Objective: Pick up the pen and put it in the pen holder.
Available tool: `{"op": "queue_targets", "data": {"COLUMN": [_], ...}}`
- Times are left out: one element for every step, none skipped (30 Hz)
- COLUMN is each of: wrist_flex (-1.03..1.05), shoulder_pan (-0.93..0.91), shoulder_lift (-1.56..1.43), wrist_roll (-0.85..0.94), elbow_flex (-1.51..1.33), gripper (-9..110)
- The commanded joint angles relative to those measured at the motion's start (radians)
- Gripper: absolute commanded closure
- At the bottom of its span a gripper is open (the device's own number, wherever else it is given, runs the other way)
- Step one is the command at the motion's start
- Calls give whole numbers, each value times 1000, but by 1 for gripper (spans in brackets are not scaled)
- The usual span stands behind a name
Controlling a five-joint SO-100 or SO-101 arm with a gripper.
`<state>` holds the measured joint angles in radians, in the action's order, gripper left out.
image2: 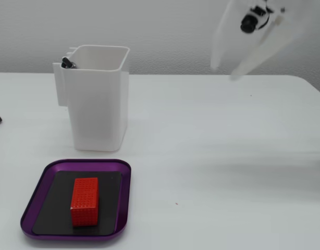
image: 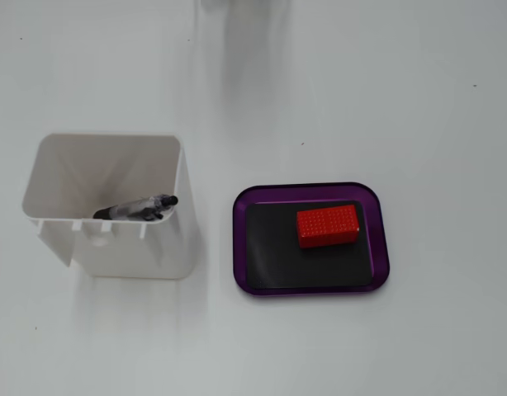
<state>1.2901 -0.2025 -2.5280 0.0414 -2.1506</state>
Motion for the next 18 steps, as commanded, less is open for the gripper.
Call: {"op": "queue_targets", "data": {"wrist_flex": [-199,-245,-285,-318,-334,-347,-353,-357,-357,-354,-347,-345,-344,-339,-325,-302,-275,-247], "shoulder_pan": [-2,-2,-2,-2,-2,-2,-2,2,5,5,3,2,-2,-2,-2,-2,-2,0], "shoulder_lift": [-170,-218,-265,-314,-360,-405,-449,-491,-529,-569,-604,-640,-673,-704,-735,-764,-792,-819], "wrist_roll": [3,5,6,6,6,5,5,3,3,2,0,0,0,-2,0,-8,-9,-9], "elbow_flex": [-288,-351,-408,-463,-514,-561,-609,-653,-696,-733,-767,-799,-833,-867,-897,-916,-931,-940], "gripper": [96,95,95,95,95,95,95,95,95,95,95,95,95,95,95,96,96,96]}}
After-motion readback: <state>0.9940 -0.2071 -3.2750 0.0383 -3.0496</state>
